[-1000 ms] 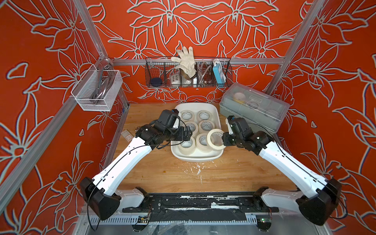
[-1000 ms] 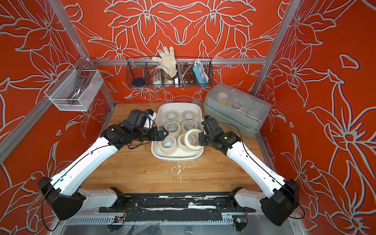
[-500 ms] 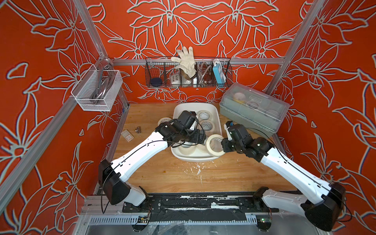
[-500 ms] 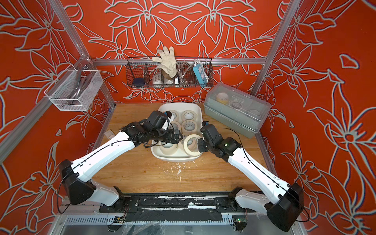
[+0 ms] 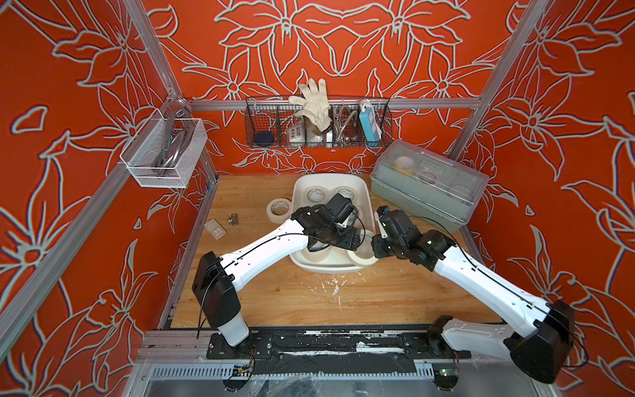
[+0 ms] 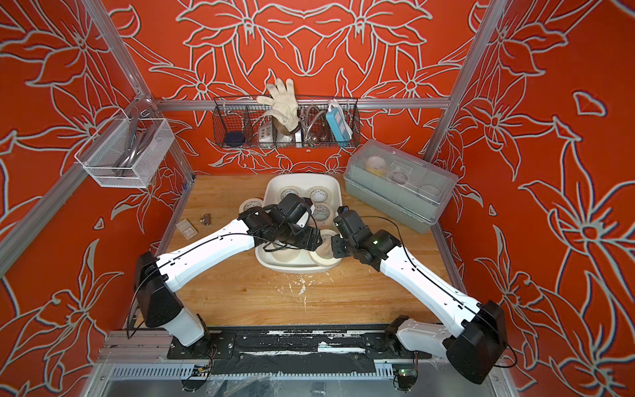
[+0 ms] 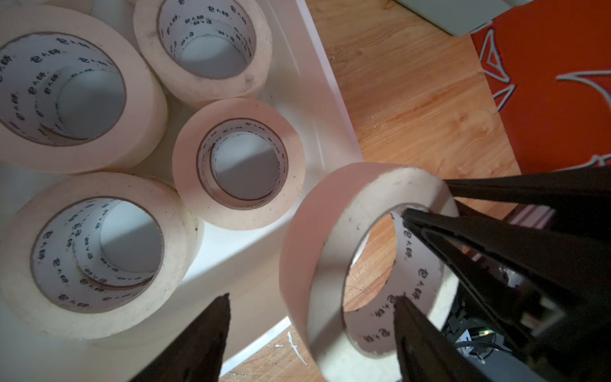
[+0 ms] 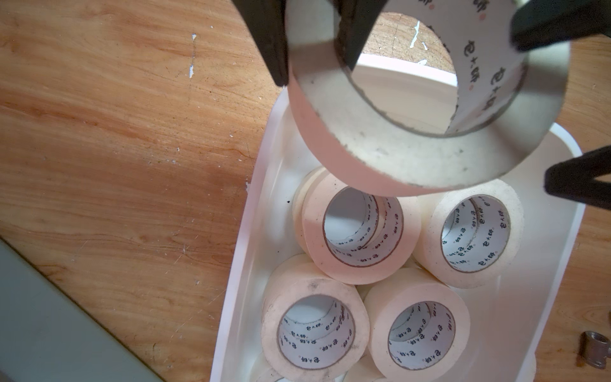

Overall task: Take out the art tape in the storage box
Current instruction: Pick up the art tape from the storage box.

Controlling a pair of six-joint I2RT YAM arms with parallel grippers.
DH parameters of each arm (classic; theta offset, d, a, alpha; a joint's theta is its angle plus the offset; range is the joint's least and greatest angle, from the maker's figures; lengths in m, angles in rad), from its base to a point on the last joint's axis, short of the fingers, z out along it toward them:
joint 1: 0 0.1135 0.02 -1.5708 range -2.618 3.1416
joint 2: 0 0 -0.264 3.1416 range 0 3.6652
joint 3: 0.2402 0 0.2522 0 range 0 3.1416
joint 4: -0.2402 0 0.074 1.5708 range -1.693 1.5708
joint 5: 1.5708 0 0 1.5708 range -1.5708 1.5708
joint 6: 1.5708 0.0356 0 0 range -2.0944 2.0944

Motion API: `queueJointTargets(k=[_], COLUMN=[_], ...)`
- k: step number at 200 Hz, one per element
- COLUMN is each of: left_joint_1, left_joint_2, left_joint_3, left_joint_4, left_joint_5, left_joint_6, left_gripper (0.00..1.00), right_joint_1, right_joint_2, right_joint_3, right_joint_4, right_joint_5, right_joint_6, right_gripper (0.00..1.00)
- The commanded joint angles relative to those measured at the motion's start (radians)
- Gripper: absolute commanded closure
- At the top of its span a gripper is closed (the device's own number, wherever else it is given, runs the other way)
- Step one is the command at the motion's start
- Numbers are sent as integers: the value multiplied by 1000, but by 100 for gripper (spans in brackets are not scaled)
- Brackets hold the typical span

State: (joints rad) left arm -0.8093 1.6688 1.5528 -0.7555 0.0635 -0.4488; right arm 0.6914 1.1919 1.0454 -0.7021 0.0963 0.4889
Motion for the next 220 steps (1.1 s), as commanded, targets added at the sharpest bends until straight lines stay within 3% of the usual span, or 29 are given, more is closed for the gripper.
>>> queueJointTargets(k=[1, 87, 149, 177, 220], left_joint_1=[-9, -12, -12, -3, 51], left_joint_2=[24, 98, 85, 78, 53], left_joint_3=[32, 95, 65, 62, 42], left_joint_4=[-37, -93, -48, -44, -36], left_joint_5=[-36, -56, -43, -65, -84], left_joint_6=[2, -3, -34, -36, -49], left_gripper=[28, 62, 100, 100, 100], right_joint_1=[8, 9, 10, 9, 8], right_joint_2=[-1, -4, -48, -68, -90], right_joint_3=[28, 39, 32, 21, 42], right_joint_4=[30, 29, 36, 51, 32], right_joint_5=[14, 14, -3, 4, 29], right_joint_6=[5, 22, 38, 18, -8], right_gripper=[100, 100, 76, 53, 43])
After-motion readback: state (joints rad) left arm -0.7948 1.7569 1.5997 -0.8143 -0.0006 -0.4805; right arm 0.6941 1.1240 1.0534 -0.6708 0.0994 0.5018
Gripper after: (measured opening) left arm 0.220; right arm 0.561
